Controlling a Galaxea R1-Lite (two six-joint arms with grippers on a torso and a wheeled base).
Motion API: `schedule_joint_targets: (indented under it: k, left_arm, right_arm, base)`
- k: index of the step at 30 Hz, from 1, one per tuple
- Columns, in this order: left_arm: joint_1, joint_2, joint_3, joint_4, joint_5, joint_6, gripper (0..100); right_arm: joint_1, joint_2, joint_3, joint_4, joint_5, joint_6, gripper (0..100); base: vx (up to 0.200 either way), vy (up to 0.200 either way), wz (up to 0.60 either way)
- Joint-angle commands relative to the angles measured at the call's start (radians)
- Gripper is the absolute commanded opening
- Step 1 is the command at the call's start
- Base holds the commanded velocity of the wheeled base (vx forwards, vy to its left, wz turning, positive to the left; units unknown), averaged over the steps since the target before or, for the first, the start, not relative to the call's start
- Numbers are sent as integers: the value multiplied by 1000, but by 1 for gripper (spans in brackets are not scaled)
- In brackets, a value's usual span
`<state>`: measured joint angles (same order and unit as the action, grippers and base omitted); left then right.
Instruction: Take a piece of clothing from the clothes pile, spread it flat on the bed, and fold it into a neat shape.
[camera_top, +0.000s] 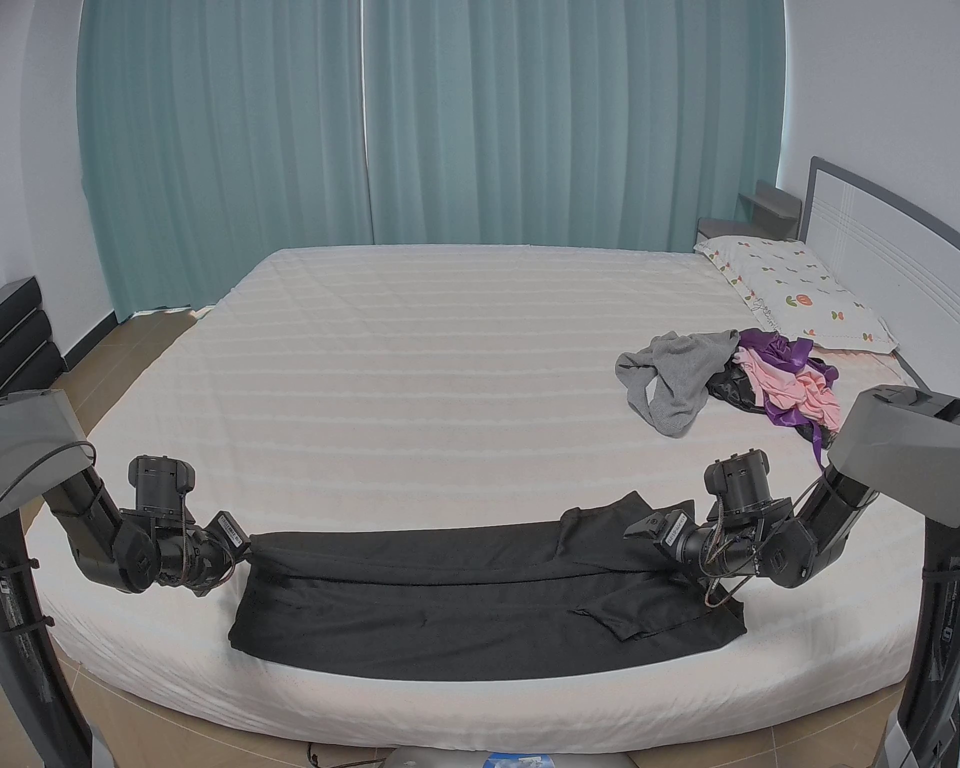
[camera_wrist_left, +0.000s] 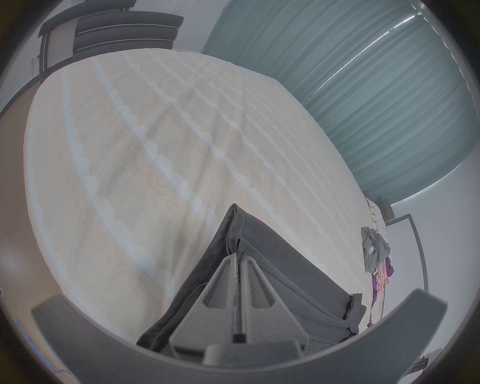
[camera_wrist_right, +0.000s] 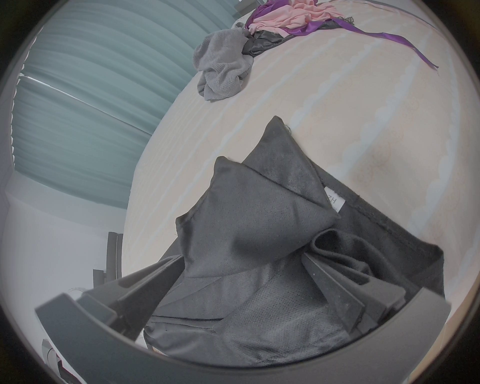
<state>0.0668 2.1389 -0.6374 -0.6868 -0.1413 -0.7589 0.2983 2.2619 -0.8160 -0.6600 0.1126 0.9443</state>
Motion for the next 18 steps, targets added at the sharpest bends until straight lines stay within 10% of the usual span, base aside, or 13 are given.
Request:
schedule_joint_targets:
  k: [1,18]
  left_arm:
    - [1,1,1,0,0,0,0]
    - [13,19,-16,0,-14,-2,0]
  right_arm:
    - [-1,-41,6,0,1,1,100]
    - [12,-186,250,-93,15,-5,100]
  base:
    - [0,0,0]
    - [0,0,0]
